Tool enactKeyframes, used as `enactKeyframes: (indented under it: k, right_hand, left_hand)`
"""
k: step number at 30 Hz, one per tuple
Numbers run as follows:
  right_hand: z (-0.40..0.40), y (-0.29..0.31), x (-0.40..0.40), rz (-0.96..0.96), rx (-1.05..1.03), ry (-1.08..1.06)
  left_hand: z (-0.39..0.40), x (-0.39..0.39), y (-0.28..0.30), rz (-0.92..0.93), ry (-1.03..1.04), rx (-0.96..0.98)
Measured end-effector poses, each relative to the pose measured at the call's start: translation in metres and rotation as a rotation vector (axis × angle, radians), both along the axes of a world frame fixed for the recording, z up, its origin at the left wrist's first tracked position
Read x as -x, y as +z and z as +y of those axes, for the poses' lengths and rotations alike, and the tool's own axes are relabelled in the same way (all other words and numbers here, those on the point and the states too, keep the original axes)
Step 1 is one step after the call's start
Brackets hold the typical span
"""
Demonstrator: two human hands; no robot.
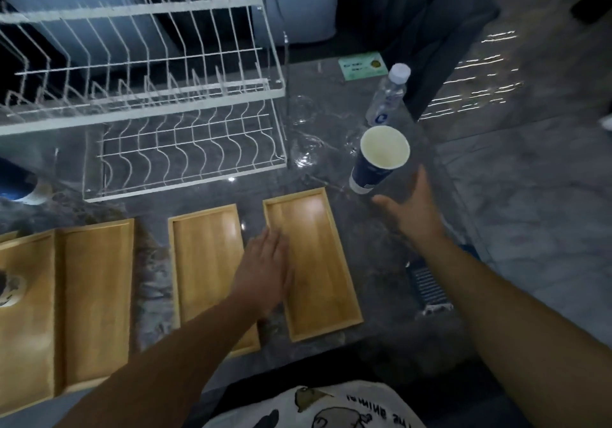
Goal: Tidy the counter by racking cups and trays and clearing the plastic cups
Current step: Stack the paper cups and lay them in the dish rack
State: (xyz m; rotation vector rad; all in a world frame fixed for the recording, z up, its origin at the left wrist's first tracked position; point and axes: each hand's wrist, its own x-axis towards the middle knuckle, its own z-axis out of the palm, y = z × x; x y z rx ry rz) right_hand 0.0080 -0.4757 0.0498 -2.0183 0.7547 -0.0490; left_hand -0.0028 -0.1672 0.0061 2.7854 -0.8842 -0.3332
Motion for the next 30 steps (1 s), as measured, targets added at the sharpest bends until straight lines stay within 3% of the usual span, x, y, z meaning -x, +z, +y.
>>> enactKeyframes:
  k: [6, 15, 22, 30]
  right_hand:
    - [-0.016, -0.016, -0.041, -0.059, -0.155, 0.125]
    - [-0.027, -0.035, -0.061, -0.091, -0.163, 0.193]
    - [-0.021, -0.008, -0.054, -0.107, -0.121, 0.236]
    - [0.048, 0.038, -0.039, -0.092, -0.078, 0.469]
  left_hand:
    - [-0.042, -0.010, -0.032, 0.050, 0.003, -0.139]
    - [-0.043, -0.008, -0.044, 0.013, 0.005, -0.201]
    - [-0.042, -0.010, -0.037, 0.055, 0.001, -0.210]
    - [-0.003, 0.006, 0.000, 0.035, 0.124, -0.097]
